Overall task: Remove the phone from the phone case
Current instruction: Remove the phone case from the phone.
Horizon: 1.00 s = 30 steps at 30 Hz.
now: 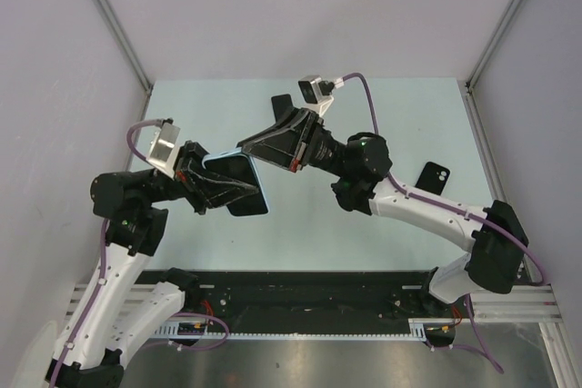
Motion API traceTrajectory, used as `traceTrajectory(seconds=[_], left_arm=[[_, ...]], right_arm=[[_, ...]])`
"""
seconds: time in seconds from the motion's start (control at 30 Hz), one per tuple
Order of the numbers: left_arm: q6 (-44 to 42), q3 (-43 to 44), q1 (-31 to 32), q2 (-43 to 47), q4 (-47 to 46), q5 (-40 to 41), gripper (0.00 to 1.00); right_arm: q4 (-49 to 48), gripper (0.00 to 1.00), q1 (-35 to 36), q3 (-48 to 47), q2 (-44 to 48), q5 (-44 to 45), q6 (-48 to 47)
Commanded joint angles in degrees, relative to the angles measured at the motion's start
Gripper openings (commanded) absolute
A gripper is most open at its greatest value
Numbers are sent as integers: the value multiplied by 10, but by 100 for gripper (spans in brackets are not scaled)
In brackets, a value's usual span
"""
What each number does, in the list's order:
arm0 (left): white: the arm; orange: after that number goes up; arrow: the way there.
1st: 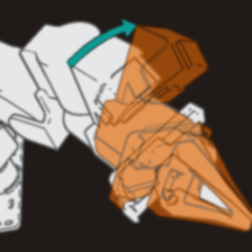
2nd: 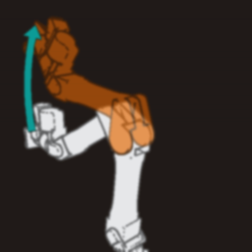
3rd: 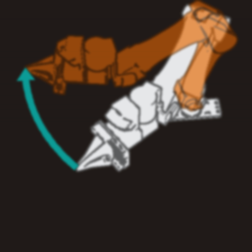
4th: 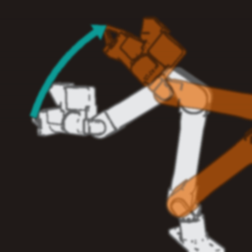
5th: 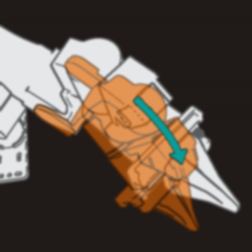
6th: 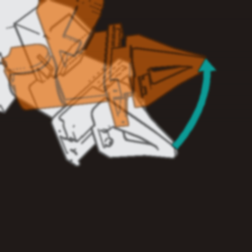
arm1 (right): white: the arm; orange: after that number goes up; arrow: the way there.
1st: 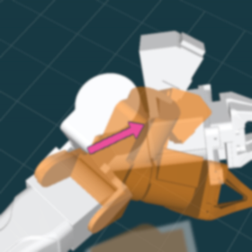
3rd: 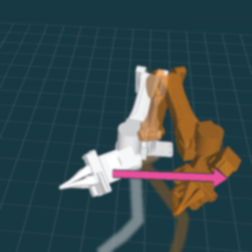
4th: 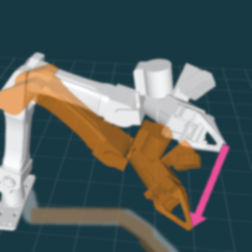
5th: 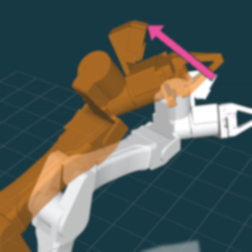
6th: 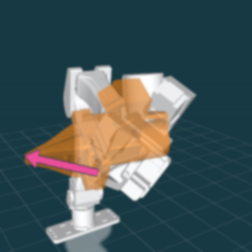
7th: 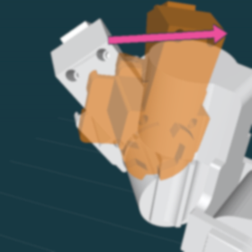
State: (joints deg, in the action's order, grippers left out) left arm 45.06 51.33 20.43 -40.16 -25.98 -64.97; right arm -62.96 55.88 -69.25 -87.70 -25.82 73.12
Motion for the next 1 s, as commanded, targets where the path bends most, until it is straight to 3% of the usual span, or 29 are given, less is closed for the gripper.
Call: traceTrajectory(seconds=[0.0,0.17,0.47,0.73,0.97], left_arm=[[-28,69,32,37,-103,-111,0],[-30,71,33,39,-103,-112,0],[-59,86,33,46,-67,-109,0],[-71,96,33,51,-50,-102,0],[-96,105,34,56,-18,-97,0]], right_arm=[[359,0,-24,35,-84,76,-113],[194,0,-33,55,-144,-3,25],[197,0,-23,61,-192,-14,115],[1,0,-3,75,-282,-32,250],[-20,0,3,76,-282,-28,257]])
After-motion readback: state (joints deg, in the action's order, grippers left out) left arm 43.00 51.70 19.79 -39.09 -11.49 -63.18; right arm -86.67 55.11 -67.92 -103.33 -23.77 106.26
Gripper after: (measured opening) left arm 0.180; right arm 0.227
